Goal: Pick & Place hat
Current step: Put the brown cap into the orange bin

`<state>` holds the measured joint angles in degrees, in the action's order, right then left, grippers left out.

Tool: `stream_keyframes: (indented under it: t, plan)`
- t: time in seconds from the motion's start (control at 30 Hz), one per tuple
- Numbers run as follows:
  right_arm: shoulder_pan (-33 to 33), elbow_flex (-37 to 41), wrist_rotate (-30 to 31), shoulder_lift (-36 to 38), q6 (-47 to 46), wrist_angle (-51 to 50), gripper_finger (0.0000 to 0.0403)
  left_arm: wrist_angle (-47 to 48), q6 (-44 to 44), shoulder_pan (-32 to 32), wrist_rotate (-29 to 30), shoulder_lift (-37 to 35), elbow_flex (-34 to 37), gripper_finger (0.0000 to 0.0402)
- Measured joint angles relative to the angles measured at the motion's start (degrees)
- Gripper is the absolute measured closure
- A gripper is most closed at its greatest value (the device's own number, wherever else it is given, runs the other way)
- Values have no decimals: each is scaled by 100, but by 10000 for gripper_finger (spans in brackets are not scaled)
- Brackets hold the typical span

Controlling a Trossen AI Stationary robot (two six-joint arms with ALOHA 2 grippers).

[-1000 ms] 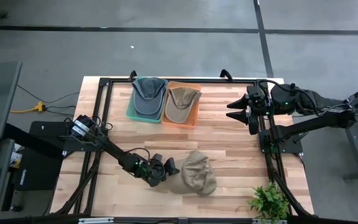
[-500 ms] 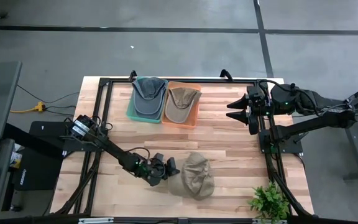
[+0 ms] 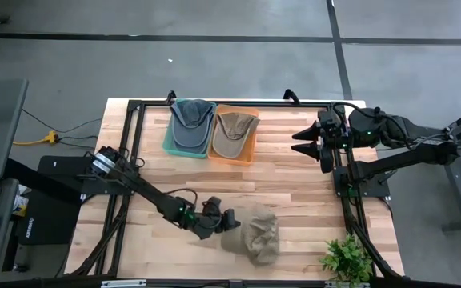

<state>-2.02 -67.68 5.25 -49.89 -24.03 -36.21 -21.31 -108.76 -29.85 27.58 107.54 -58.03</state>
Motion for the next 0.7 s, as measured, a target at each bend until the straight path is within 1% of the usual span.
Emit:
stream_keyframes:
  t: [0.1,0.23,0.33,0.4,0.5,0.57,0.7]
  plan:
    - [-1,0,-149,-2,-13,2,210,672,351,166,-82,-250,-302,401]
    - [-1,0,-311,-2,-10,2,210,2112,933,373,-164,-638,-749,401]
    - [0,0,-401,0,9,-40,210,3051,1389,532,-201,-790,-1265,401]
    - [0,0,-478,2,53,-77,210,3890,1740,603,-220,-838,-1643,401]
    - [-2,0,-526,2,71,-170,210,4780,2202,703,-244,-841,-2300,401]
    - [0,0,-549,2,110,-213,210,5219,2462,753,-263,-856,-2640,401]
    - [0,0,-777,2,396,-274,210,5761,3043,801,-218,-850,-3137,401]
